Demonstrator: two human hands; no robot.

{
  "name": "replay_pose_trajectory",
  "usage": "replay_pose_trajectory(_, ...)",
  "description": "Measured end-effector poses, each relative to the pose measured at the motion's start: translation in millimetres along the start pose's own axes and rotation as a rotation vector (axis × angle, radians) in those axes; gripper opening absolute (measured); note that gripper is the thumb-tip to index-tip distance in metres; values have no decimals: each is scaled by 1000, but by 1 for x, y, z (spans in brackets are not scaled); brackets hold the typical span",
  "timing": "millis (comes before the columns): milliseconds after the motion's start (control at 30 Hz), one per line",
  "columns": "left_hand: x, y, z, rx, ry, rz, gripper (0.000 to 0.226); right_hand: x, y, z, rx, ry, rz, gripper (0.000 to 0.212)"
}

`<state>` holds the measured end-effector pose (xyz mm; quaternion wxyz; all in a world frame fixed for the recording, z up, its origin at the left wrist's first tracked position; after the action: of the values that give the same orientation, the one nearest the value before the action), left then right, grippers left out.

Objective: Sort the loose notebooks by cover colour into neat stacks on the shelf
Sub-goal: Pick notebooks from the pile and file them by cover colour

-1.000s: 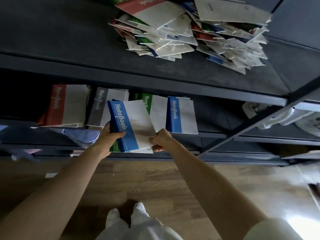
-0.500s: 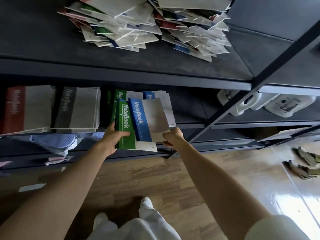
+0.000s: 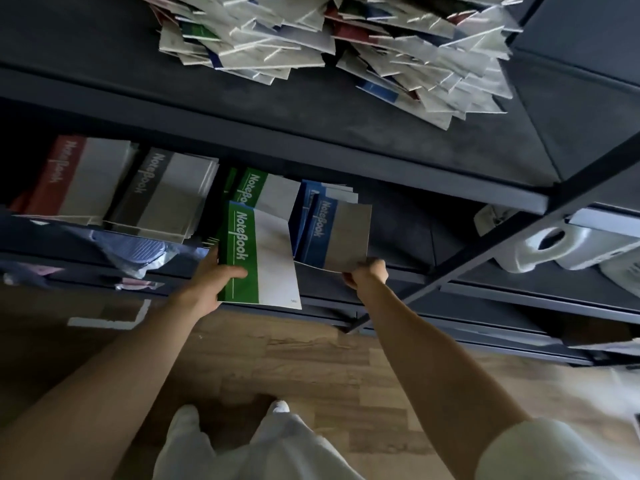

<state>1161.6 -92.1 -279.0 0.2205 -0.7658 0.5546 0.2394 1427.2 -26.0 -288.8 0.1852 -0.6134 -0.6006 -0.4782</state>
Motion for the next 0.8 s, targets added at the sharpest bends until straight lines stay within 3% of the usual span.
replay_pose_trajectory(133,-2,-10,-1,-16,-10,-47,56,5,0,15,23,49,-82,12)
replay_pose_trajectory(233,-2,-13,-3,-18,-6,-59,59,-1,-9,26,61,65,-140,22)
replay_pose_trajectory(333,-2,-14,-7,-6,1,-62,57,-5,-17,28,110,71,-192,5)
replay_pose_trajectory(433,-4,-14,-12,7,4,-66,58,-1,-20,20,138,88,-298,26)
replay_pose_trajectory(500,-5,-13,-16,14,-5,-56,59,5,-27,7,248,47,-339,28)
replay_pose_trajectory(633,-8,-5,-22,15,-25,-67,60,18,-55,-37,701,-72,-331,22)
replay_pose_trajectory(800,-18,20,-29,-2,-75,-111,63,29,-93,-58,675,7,-282,35)
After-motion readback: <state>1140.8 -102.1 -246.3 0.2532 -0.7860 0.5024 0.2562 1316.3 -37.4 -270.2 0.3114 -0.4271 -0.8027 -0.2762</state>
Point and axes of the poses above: each hand's wrist, its own z-axis towards the middle knuckle, its own y-axis out of the back of the hand, x = y × z, the point moved 4 cm from there along z, towards the middle knuckle, and after that the axes turned 13 degrees about y, right-handed, at the moved point
